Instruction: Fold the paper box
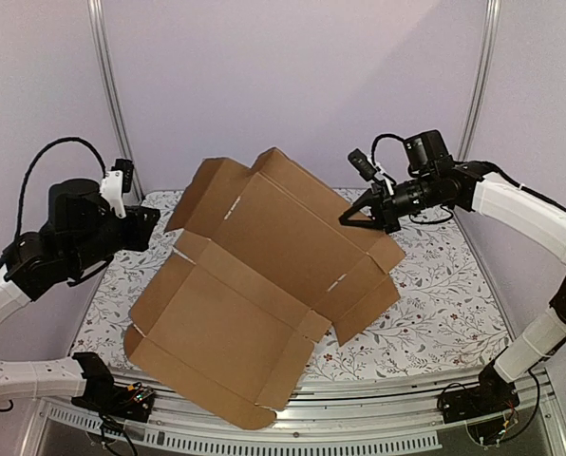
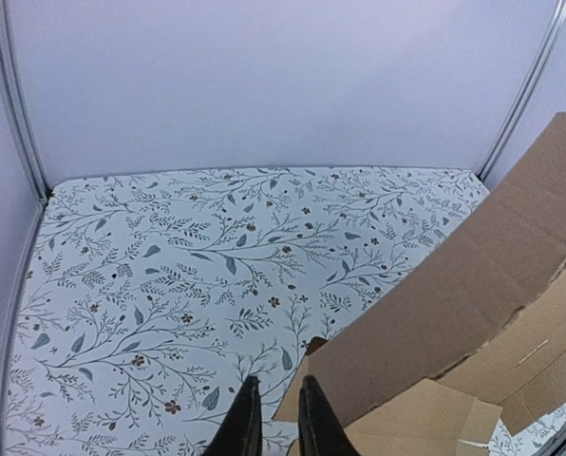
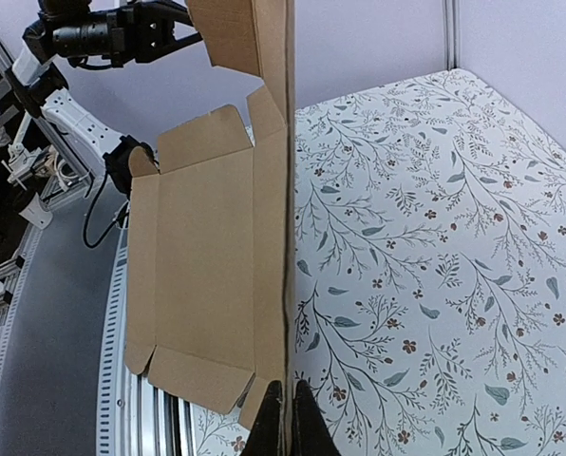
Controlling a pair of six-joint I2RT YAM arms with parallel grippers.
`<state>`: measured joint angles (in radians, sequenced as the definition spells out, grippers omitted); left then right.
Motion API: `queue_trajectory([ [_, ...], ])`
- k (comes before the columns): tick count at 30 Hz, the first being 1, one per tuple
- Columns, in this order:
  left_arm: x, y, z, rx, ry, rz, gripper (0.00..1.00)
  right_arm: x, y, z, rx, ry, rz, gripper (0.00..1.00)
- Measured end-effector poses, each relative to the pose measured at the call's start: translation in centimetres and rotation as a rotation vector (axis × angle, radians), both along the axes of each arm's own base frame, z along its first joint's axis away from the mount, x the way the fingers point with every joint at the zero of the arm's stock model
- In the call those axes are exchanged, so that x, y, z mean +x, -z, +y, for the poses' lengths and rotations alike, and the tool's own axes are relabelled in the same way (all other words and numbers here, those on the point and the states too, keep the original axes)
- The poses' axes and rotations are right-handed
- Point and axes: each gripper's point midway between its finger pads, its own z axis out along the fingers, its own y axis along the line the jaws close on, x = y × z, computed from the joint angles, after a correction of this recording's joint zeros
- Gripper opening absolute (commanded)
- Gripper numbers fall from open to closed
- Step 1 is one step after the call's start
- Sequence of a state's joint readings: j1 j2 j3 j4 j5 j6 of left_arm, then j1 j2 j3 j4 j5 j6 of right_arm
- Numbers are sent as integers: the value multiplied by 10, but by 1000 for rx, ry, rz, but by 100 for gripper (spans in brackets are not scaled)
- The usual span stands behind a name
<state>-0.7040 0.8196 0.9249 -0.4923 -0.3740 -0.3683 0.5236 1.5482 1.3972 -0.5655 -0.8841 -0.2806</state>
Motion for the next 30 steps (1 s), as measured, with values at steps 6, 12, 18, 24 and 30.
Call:
queue_trajectory([
  [6, -18, -31, 13, -75, 12, -91, 17, -22, -24, -7, 63, -33, -36, 0],
  [12, -32, -50, 9, -112, 94, -153, 18, -43, -44, -10, 140, -92, -53, 0],
  [18, -40, -55, 1, -109, 166, -171, 20, -72, -70, -18, 228, -162, -86, 0],
  [24, -53, -73, -6, -143, 251, -205, 20, -98, -96, -26, 298, -233, -132, 0],
  [30, -74, -97, -23, -197, 400, -237, 18, -104, -102, -30, 306, -228, -144, 0],
])
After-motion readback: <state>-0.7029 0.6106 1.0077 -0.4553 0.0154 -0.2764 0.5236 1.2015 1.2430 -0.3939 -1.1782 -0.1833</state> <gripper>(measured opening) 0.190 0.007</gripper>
